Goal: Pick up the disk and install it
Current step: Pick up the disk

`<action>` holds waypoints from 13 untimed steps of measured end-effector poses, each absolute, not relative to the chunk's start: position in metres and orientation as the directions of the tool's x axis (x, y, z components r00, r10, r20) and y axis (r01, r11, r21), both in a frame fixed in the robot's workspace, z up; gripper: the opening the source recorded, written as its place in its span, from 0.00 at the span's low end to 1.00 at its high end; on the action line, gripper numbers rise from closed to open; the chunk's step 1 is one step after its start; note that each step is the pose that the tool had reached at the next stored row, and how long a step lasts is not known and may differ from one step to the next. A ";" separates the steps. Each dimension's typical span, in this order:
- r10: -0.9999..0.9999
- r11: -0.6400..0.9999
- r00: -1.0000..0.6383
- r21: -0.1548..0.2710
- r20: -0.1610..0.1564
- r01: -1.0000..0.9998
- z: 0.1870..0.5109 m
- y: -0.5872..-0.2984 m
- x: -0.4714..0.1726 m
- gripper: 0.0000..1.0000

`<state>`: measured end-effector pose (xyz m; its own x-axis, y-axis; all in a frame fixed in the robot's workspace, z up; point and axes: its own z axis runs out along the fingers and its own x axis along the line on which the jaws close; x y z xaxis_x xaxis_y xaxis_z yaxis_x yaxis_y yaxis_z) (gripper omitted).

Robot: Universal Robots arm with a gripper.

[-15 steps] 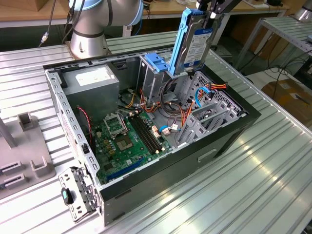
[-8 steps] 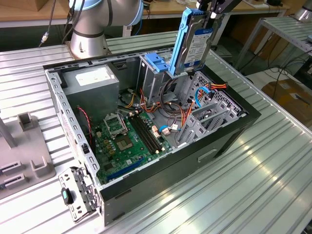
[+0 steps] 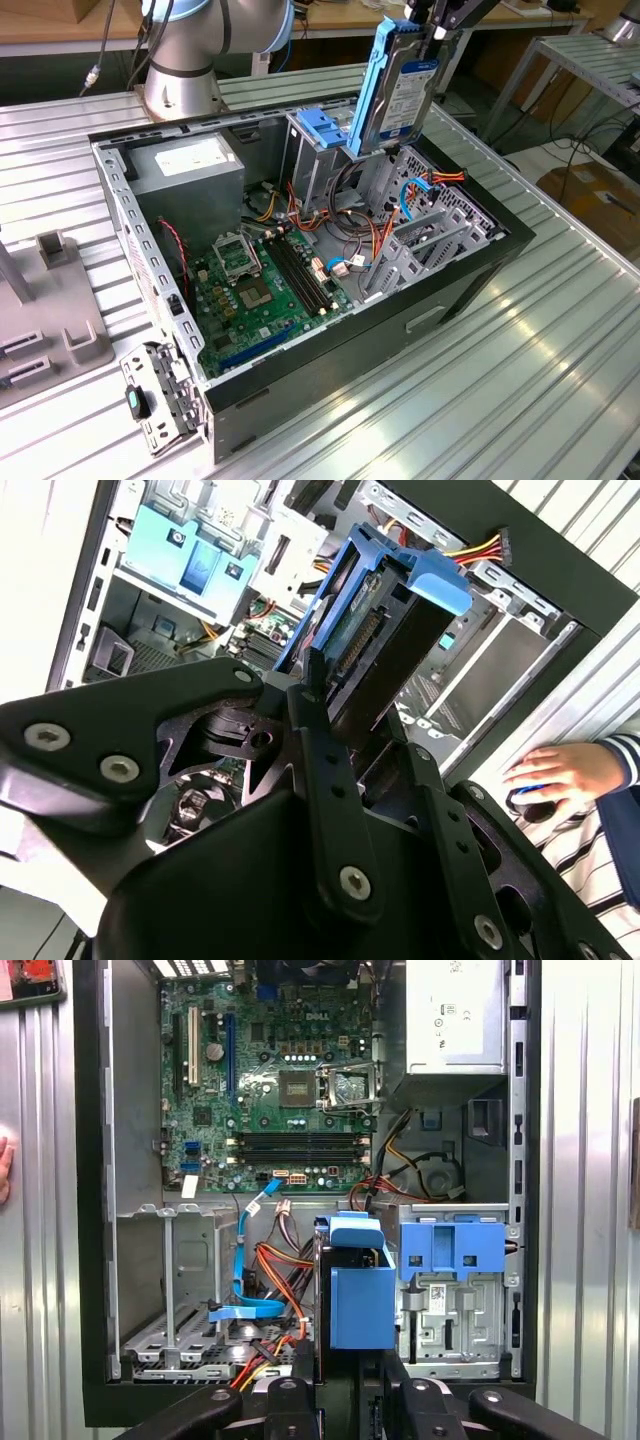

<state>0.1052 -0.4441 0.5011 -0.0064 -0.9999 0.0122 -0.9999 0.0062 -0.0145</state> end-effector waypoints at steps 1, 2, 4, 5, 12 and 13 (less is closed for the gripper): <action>-1.000 0.006 -0.006 -0.014 0.012 -1.000 0.501 -0.444 0.105 0.35; -1.000 0.006 -0.006 -0.014 0.012 -1.000 0.501 -0.444 0.105 0.35; -1.000 0.006 -0.006 -0.014 0.012 -1.000 0.501 -0.444 0.105 0.35; -1.000 0.006 -0.006 -0.014 0.012 -1.000 0.501 -0.444 0.105 0.35; -1.000 0.006 -0.006 -0.014 0.012 -1.000 0.501 -0.453 0.105 0.35; -1.000 0.006 -0.006 -0.014 0.012 -1.000 0.501 -0.454 0.105 0.35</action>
